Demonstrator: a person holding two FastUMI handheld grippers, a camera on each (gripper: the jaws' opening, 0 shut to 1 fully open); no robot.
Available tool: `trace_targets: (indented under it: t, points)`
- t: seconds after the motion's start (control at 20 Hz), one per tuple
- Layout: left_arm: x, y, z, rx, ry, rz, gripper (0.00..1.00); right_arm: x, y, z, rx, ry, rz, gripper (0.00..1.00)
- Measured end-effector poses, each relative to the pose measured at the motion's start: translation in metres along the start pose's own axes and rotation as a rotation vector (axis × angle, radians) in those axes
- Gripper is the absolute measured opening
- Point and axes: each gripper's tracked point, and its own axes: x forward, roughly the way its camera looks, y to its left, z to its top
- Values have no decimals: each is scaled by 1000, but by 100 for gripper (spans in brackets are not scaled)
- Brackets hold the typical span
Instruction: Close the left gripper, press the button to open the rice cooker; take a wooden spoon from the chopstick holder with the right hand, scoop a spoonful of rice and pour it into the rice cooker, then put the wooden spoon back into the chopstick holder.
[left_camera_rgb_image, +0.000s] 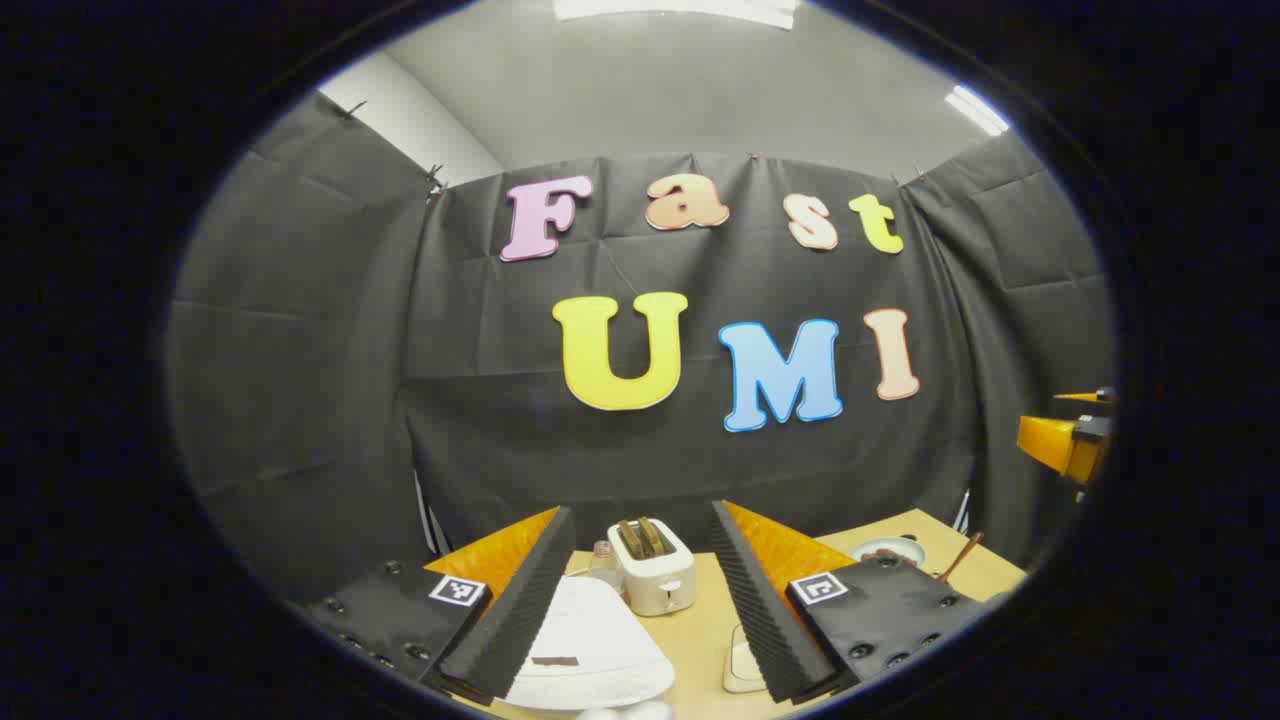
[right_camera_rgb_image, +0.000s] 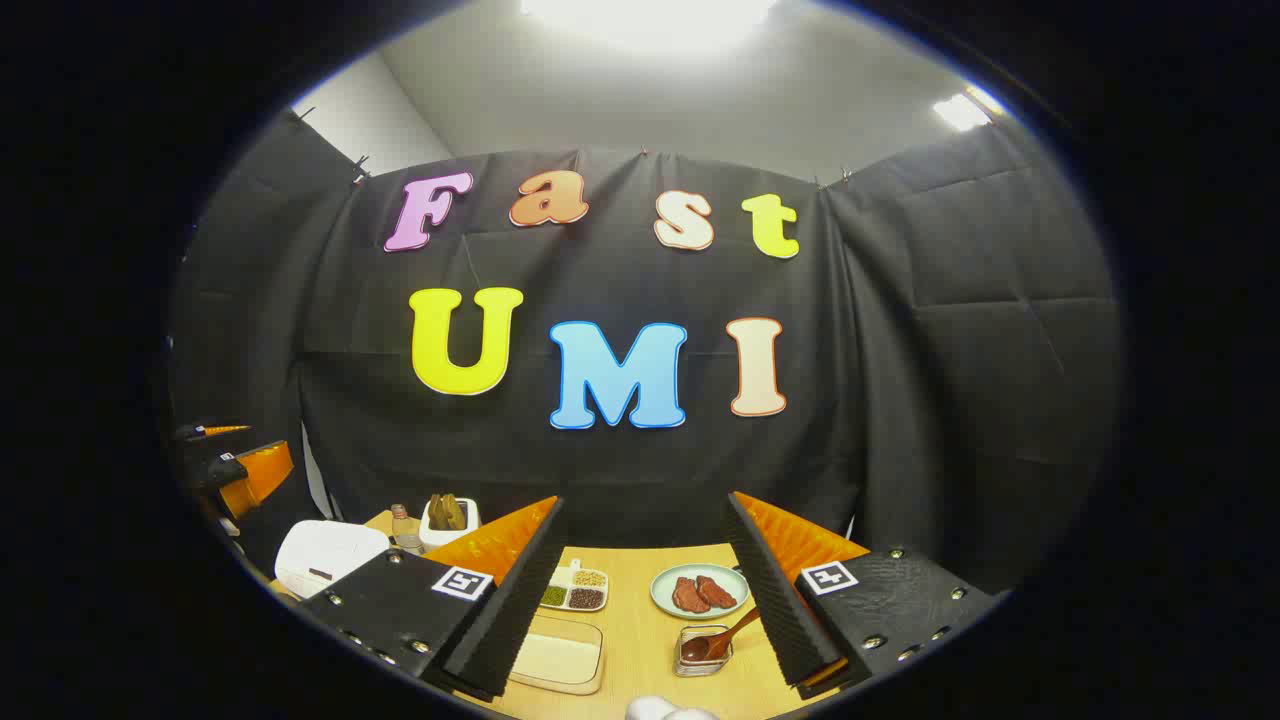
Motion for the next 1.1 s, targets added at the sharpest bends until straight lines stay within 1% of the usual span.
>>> trace_targets:
  t: [0.05,0.1,0.3,0.35,0.4,0.45,0.5,0.95,1.0,1.1]
  points:
    - [-1,0,3,2,-8,2,96,-1,0,1,-4,1,5,96]
    - [-2,0,3,2,-7,3,93,-2,1,1,-3,-1,8,96]
    - [-5,-1,5,-3,-7,-2,93,-4,2,6,2,-13,15,96]
    - [-6,1,7,-3,-9,1,93,-5,2,7,5,-10,18,92]
    - [-8,-2,7,-5,-12,-2,94,-5,2,8,8,-9,18,96]
    - [-8,-2,8,-7,-14,-6,95,-6,1,8,9,-9,16,96]
    - [-9,-3,8,-4,-19,-12,93,-7,0,9,11,-8,17,96]
    - [-14,3,8,0,-18,10,93,-13,0,9,14,-5,24,96]
    - [-15,2,6,-5,-16,8,95,-15,1,9,15,-8,28,96]
    - [-15,5,3,-9,-13,15,95,-16,0,5,20,2,27,96]
